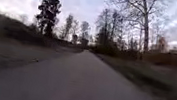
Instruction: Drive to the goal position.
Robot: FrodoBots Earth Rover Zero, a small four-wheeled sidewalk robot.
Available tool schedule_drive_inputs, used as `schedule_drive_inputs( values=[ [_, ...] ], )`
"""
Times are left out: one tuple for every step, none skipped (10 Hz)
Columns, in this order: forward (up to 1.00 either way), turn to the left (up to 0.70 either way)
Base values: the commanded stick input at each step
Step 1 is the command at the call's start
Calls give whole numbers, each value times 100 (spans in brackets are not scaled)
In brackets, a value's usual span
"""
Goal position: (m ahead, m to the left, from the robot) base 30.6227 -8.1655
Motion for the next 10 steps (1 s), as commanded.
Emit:
schedule_drive_inputs(
  values=[
    [100, 1],
    [100, 1],
    [100, 1],
    [100, 1],
    [100, 1],
    [100, 1],
    [100, 1],
    [100, 1],
    [100, 1],
    [100, 1]
  ],
)
